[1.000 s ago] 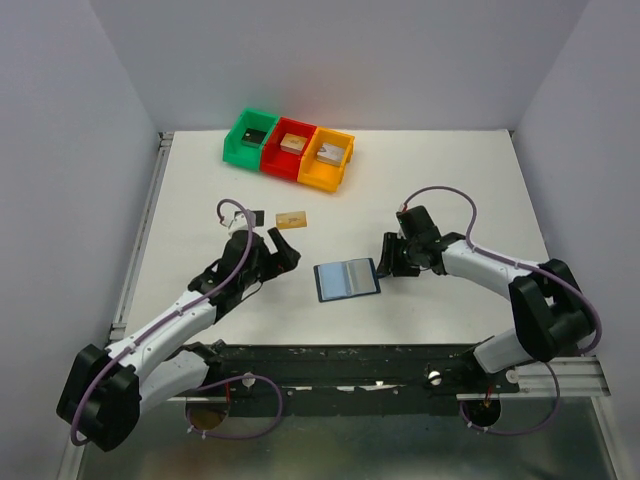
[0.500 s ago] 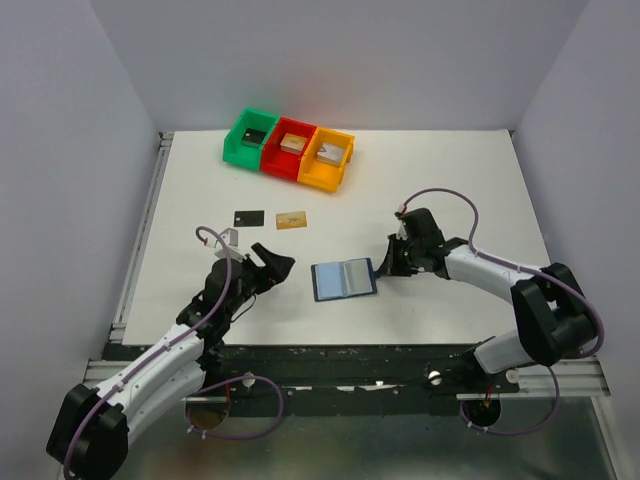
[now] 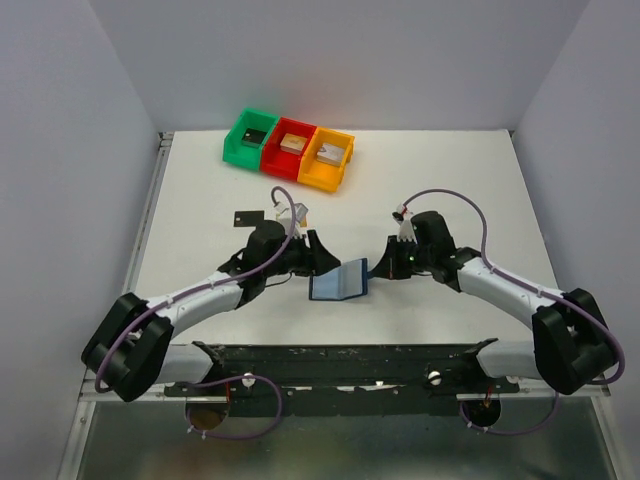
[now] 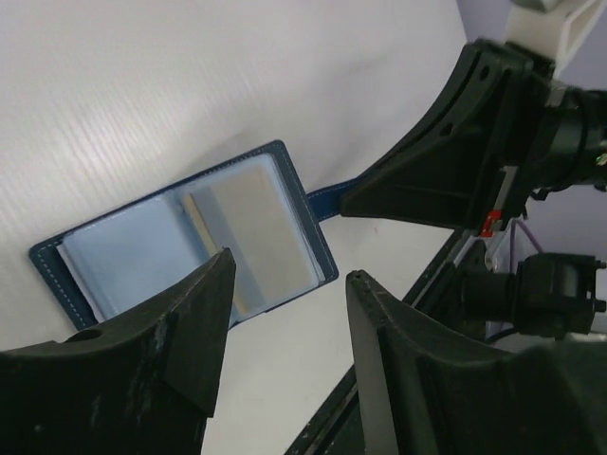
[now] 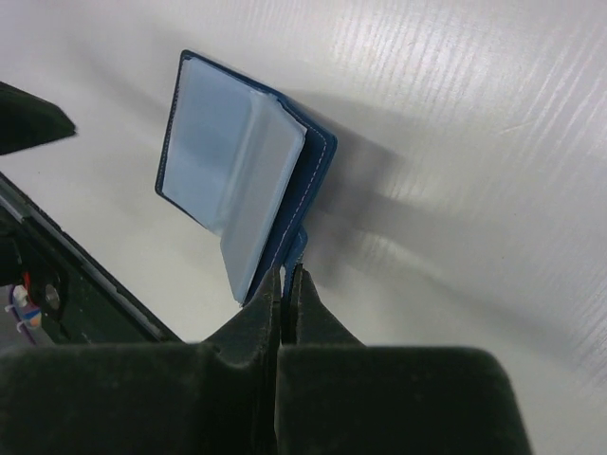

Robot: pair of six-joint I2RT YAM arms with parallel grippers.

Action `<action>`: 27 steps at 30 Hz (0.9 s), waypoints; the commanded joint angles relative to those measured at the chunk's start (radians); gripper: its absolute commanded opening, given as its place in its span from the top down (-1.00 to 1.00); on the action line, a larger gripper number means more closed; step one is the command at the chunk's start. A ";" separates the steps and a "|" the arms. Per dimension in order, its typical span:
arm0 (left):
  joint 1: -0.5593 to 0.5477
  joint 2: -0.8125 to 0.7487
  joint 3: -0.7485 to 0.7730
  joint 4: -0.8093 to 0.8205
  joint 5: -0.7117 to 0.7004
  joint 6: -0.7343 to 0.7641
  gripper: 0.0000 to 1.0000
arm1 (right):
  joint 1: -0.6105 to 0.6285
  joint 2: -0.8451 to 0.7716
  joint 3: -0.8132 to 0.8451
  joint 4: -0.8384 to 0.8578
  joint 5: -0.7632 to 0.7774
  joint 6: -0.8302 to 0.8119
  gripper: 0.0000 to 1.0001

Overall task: Take the credit cards out of the card holder
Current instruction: Remove the credit card from the card holder.

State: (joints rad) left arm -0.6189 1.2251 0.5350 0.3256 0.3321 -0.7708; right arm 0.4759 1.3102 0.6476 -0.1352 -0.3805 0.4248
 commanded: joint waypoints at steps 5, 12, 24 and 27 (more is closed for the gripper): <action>-0.068 0.212 0.186 -0.143 0.093 0.149 -0.11 | -0.002 -0.043 0.024 -0.001 -0.051 -0.037 0.99; -0.099 0.327 0.253 -0.181 0.111 0.183 -0.14 | -0.002 -0.054 0.027 0.011 -0.080 -0.021 0.99; -0.128 0.392 0.298 -0.215 0.084 0.205 -0.17 | -0.002 -0.066 0.035 0.014 -0.097 -0.014 0.99; -0.130 0.401 0.303 -0.217 0.079 0.206 -0.19 | -0.002 -0.066 0.037 0.017 -0.100 -0.012 0.99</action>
State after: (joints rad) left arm -0.7403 1.6024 0.8173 0.1242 0.4168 -0.5846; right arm 0.4759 1.2633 0.6556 -0.1349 -0.4511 0.4103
